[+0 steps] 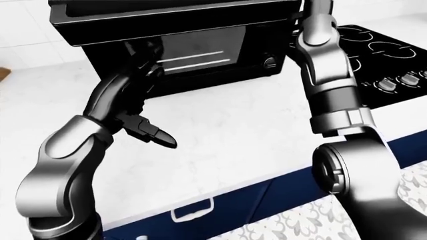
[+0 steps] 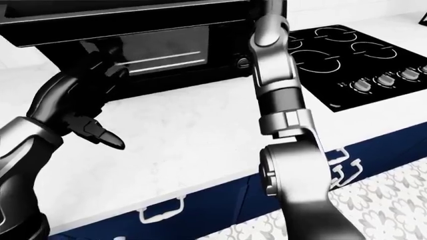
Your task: Close the toaster oven door.
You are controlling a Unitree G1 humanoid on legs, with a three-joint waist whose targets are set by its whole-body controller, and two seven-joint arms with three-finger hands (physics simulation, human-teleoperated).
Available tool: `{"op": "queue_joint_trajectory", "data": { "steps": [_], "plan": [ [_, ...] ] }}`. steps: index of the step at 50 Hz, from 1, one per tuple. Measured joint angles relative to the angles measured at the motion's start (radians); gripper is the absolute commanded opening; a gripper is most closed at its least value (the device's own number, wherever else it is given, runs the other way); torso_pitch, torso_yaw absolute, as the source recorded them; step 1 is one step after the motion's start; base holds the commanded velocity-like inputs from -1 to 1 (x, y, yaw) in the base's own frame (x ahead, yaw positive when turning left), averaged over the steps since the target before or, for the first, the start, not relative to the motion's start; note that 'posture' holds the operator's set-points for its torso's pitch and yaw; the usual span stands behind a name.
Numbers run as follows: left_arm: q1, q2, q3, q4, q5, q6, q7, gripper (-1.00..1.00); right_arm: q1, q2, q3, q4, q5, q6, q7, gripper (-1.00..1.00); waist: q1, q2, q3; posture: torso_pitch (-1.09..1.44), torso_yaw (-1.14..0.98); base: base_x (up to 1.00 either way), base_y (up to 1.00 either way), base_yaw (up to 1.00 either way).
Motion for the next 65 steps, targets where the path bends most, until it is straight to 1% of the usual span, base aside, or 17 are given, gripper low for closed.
{"op": "queue_joint_trajectory", "data": {
  "steps": [8,13,38,44,48,57,65],
  "plan": [
    [-0.014,0.009,0.008,0.015,0.001,-0.011,0.003,1.0,-0.016,-0.01,-0.002,0.037,0.001,-0.012,-0.041,1.0,0.005,-0.001,-0.001,0.0,0.0,0.0,0.0,0.0],
    [-0.028,0.018,0.002,0.037,-0.001,-0.019,-0.002,1.0,-0.021,-0.015,-0.003,0.044,0.001,-0.013,-0.051,1.0,0.007,-0.001,0.0,0.0,0.0,0.0,0.0,0.0],
    [-0.112,0.064,-0.02,0.161,0.008,-0.033,-0.033,1.0,-0.025,-0.021,-0.006,0.031,-0.001,-0.015,-0.063,1.0,0.006,0.003,0.0,0.0,0.0,0.0,0.0,0.0],
    [-0.155,0.073,-0.031,0.206,0.02,-0.02,-0.04,1.0,-0.029,-0.022,-0.006,0.026,0.001,-0.028,-0.064,1.0,0.004,0.002,-0.001,0.0,0.0,0.0,0.0,0.0],
    [-0.177,0.083,-0.029,0.217,0.024,-0.011,-0.047,1.0,-0.029,-0.023,-0.006,0.028,0.0,-0.033,-0.067,1.0,0.002,0.002,-0.003,0.0,0.0,0.0,0.0,0.0],
    [-0.2,0.089,-0.034,0.232,0.034,-0.015,-0.062,1.0,-0.03,-0.025,-0.007,0.036,-0.001,-0.032,-0.072,1.0,0.0,0.005,-0.002,0.0,0.0,0.0,0.0,0.0],
    [-0.228,0.092,-0.043,0.263,0.042,-0.016,-0.076,1.0,-0.006,-0.03,-0.012,0.018,0.005,-0.02,-0.076,1.0,0.001,0.003,-0.003,0.0,0.0,0.0,0.0,0.0]
  ]
}}
